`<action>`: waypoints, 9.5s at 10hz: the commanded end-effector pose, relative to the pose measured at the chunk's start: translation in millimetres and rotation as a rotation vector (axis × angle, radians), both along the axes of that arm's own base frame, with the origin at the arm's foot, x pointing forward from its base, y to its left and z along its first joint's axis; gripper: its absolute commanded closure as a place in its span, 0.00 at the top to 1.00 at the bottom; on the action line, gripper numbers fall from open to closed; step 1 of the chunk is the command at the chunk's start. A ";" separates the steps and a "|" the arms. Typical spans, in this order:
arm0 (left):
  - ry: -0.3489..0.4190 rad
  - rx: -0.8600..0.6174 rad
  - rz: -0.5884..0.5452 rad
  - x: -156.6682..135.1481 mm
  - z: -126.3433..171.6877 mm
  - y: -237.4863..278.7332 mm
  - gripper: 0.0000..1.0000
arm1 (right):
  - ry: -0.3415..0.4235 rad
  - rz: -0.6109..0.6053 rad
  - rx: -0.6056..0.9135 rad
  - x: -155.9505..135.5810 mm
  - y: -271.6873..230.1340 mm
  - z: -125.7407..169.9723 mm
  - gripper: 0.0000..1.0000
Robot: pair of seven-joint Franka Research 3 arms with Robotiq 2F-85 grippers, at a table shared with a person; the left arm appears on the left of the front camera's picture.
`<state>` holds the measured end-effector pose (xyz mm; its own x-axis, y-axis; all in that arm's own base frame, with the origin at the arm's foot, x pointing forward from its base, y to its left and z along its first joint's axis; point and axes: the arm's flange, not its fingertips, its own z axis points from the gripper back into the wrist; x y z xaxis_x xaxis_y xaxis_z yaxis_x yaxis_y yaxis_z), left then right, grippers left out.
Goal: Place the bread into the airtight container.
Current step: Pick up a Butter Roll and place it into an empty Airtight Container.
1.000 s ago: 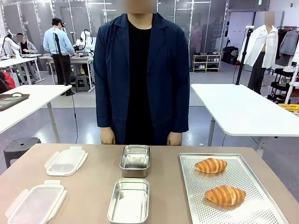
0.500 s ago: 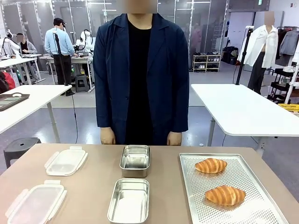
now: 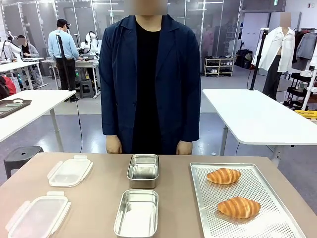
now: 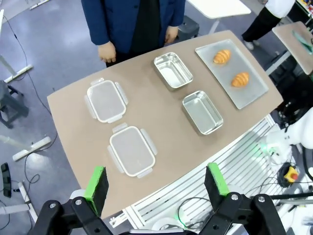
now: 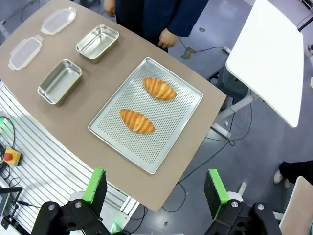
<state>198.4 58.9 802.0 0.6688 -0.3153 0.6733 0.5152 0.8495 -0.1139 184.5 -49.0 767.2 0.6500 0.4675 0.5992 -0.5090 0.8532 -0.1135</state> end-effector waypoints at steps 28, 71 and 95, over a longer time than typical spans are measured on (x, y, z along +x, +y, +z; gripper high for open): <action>-0.003 0.001 -0.006 2.3 5.3 -3.1 1.00 | 0.256 0.893 -0.529 227.5 114.2 -414.5 1.00; -0.003 0.001 -0.006 2.3 5.3 -3.1 1.00 | 0.523 0.683 -0.331 209.5 437.4 -371.4 0.40; -0.003 0.001 -0.006 2.3 5.3 -3.1 1.00 | 0.713 -0.300 0.098 165.6 456.4 -422.2 0.41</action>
<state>200.5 56.8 803.7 0.6700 -0.3180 0.6708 0.5136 0.8510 -0.1096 355.7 400.5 352.3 0.9743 0.2247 0.0119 -0.2217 0.9496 0.2215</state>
